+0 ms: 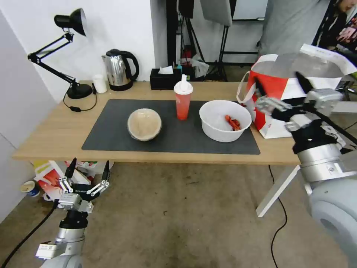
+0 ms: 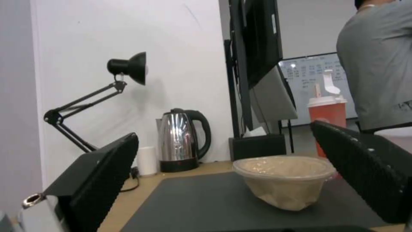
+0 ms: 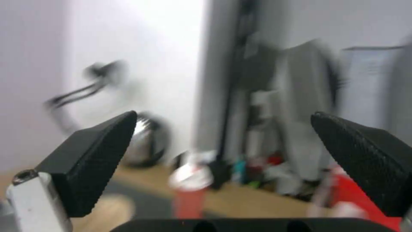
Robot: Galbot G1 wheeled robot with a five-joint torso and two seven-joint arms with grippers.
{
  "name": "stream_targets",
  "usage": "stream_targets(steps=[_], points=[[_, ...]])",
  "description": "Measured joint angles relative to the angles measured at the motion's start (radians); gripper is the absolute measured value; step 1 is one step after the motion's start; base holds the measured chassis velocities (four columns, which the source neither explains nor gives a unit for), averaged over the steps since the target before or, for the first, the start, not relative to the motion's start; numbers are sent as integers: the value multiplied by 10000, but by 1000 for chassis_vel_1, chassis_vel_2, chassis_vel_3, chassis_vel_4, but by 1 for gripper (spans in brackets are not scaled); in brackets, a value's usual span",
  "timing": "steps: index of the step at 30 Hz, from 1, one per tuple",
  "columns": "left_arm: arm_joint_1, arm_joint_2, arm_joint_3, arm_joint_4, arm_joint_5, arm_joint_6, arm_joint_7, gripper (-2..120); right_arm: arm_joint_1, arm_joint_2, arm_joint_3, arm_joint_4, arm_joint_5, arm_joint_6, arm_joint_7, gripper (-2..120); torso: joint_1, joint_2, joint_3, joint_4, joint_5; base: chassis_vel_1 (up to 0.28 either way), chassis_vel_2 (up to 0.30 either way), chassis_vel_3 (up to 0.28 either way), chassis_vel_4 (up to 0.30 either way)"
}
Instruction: Pick up the trash from the table and place it into the takeout bag.
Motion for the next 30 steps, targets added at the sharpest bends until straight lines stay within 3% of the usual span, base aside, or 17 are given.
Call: stream_targets(steps=[2, 3, 5, 16, 24, 30], points=[[0, 0, 0, 0, 0, 0, 0, 100, 28, -72, -8, -10, 68, -37, -70, 100, 0, 0, 0, 0, 0, 0, 0, 0, 0], [0, 0, -1, 1, 0, 0, 0, 100, 350, -881, -109, -78, 825, -480, -874, 100, -1, 0, 0, -1, 2, 0, 0, 0, 0], [1, 0, 0, 0, 0, 0, 0, 100, 559, -1417, -174, -116, 1321, -776, -1412, 100, 0, 0, 1, 1, -5, 0, 0, 0, 0], [1, 0, 0, 0, 0, 0, 0, 100, 757, -1694, -474, -221, 1562, -967, -1708, 100, -2, 0, 1, -5, 1, 0, 0, 0, 0], [1, 0, 0, 0, 0, 0, 0, 100, 1922, -2590, -3120, -1026, 2021, -1683, -2544, 100, -1, 0, 0, -2, 2, 0, 0, 0, 0], [0, 0, 0, 0, 0, 0, 0, 100, 2144, -2756, -3631, -1190, 2104, -1811, -2700, 100, -1, 0, 1, -3, 2, 0, 0, 0, 0]])
